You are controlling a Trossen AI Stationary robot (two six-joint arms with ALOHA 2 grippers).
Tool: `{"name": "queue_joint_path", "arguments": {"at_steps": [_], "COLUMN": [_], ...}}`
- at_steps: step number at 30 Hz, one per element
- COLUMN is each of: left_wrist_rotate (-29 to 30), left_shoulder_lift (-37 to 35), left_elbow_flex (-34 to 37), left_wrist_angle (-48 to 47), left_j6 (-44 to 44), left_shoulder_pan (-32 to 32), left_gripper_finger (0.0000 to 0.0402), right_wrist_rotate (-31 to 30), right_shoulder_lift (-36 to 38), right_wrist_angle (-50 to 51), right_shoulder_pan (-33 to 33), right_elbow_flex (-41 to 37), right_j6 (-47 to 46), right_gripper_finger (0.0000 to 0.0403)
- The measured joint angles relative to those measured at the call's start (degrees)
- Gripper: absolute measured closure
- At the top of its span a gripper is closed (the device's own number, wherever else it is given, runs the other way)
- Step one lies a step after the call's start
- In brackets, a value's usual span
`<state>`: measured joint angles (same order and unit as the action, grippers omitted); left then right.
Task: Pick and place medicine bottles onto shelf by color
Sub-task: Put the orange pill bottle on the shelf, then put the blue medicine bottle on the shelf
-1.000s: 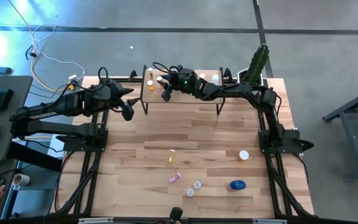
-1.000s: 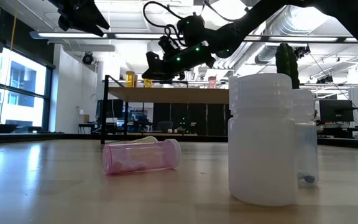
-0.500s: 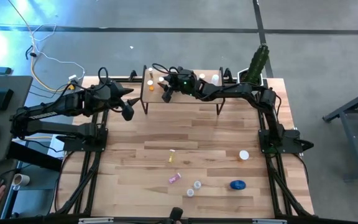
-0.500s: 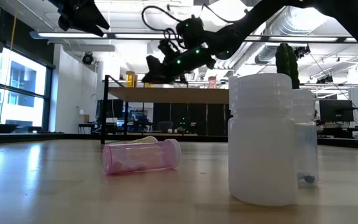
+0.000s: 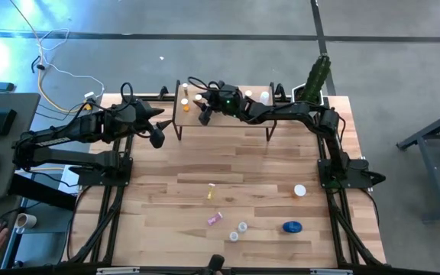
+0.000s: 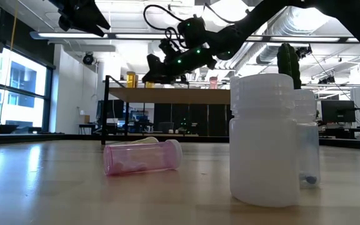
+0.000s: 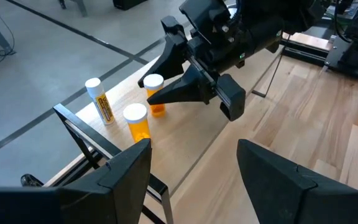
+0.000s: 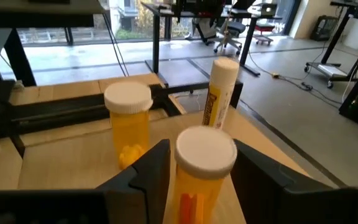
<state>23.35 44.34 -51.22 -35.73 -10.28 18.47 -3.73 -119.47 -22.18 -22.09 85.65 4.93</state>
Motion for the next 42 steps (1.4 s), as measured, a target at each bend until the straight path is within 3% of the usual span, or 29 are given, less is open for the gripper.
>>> {"name": "queue_joint_path", "arguments": {"at_steps": [20, 34, 42], "left_wrist_rotate": [-0.3, -0.5, -6.7], "left_shoulder_lift": [0.0, 0.0, 0.0], "left_elbow_flex": [0.0, 0.0, 0.0], "left_wrist_angle": [0.0, 0.0, 0.0], "left_j6": [0.0, 2.4, 2.4], "left_shoulder_pan": [0.0, 0.0, 0.0], "left_gripper_finger": [0.0174, 0.0174, 0.0174], "right_wrist_rotate": [0.1, 0.1, 0.1], "right_shoulder_lift": [7.0, 20.1, 27.8], "right_wrist_angle": [0.6, 21.0, 35.2], "right_shoulder_pan": [0.8, 7.6, 13.0], "right_elbow_flex": [0.1, 0.2, 0.2], "right_j6": [0.0, -12.6, -25.4], "right_gripper_finger": [0.0251, 0.0251, 0.0251]}}
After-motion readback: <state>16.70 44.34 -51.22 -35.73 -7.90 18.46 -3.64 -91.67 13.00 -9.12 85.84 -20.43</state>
